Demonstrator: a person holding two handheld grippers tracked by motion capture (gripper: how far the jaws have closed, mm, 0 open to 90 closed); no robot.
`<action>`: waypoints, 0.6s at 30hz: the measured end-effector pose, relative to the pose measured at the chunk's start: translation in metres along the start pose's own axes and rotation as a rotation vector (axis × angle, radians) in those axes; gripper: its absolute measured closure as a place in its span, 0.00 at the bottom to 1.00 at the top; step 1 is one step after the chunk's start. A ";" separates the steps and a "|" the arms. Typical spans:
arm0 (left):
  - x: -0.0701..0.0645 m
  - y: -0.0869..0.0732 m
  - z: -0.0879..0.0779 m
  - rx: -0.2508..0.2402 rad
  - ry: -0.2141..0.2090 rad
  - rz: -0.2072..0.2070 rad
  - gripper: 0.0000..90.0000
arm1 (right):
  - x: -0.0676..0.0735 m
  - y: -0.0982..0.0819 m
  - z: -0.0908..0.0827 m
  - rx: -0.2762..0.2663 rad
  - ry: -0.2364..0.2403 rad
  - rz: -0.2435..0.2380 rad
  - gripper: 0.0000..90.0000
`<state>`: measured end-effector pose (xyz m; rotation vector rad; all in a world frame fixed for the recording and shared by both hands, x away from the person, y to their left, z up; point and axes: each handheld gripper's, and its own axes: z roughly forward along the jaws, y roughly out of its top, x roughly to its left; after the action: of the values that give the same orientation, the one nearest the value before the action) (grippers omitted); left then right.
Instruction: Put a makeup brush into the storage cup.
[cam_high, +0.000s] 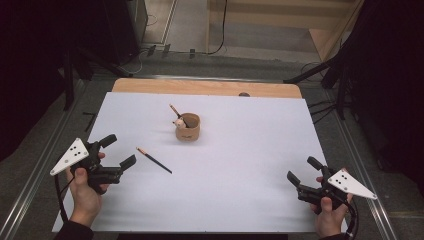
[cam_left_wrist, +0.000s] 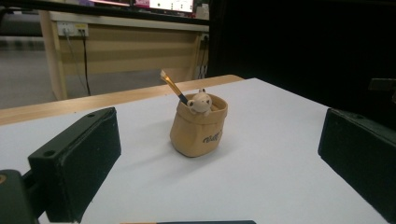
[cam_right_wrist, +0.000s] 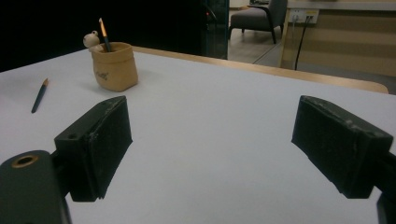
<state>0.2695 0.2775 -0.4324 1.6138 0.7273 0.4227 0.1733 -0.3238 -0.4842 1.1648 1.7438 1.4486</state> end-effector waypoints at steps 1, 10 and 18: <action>0.000 0.000 0.002 0.004 -0.007 0.000 0.00 | 0.000 0.000 0.000 0.002 0.000 0.001 0.14; 0.008 0.000 0.025 0.051 -0.044 -0.025 0.00 | 0.002 0.000 -0.001 0.008 0.000 -0.006 0.14; 0.013 0.003 0.045 0.100 -0.079 -0.037 0.00 | 0.001 0.000 -0.001 0.011 0.000 -0.004 0.14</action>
<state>0.3085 0.2523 -0.4389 1.6983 0.7262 0.2983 0.1723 -0.3231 -0.4838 1.1667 1.7548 1.4386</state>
